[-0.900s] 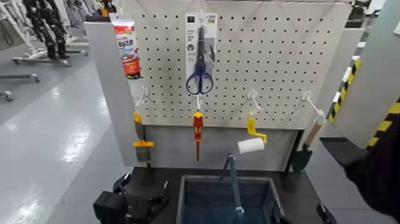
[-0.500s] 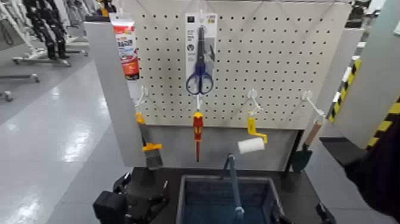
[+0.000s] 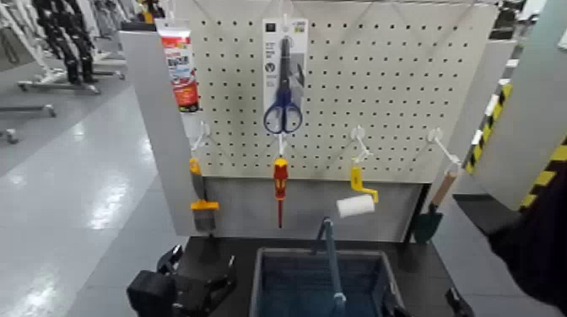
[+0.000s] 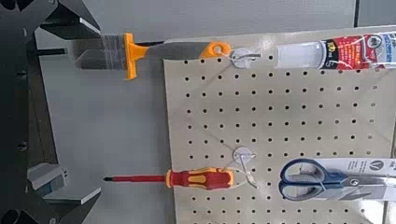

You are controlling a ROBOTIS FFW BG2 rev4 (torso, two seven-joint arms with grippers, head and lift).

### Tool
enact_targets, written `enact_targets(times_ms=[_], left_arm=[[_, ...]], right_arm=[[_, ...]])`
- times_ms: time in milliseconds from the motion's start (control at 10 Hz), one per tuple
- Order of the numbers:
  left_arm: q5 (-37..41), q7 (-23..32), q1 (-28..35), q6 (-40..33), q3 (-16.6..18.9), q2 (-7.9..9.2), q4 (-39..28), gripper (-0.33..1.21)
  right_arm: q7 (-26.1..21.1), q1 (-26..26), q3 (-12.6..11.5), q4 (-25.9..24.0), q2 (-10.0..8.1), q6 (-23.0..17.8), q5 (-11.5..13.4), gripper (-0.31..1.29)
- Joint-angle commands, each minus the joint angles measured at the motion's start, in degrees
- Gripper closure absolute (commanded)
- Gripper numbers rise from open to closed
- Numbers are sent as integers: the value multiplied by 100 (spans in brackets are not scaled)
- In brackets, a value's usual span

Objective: Put the yellow paint brush into the crate.

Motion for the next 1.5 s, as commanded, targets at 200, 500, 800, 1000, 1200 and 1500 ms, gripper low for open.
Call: enact_targets(times_ms=[200, 500, 800, 1000, 1200, 1500], left_arm=[[79, -1287, -235, 684, 842, -292, 8, 13], [220, -2280, -631, 1299, 1431, -257, 52, 13], [317, -3010, -1141, 1932, 1791, 24, 175, 13], [624, -3528, -1677, 2240, 1633, 349, 624, 12], [712, -3959, -2222, 2319, 1387, 569, 1169, 13], [879, -4161, -2898, 2187, 991, 798, 1775, 13]], right_arm=[[0, 1, 7, -1, 9, -5, 0, 13], [0, -7, 15, -1, 9, 13, 0, 13], [0, -7, 33, -1, 18, 22, -9, 13], [9, -16, 42, -1, 9, 22, -18, 13], [9, -34, 68, 17, 9, 31, -26, 13], [18, -51, 77, 43, 9, 4, -44, 13]])
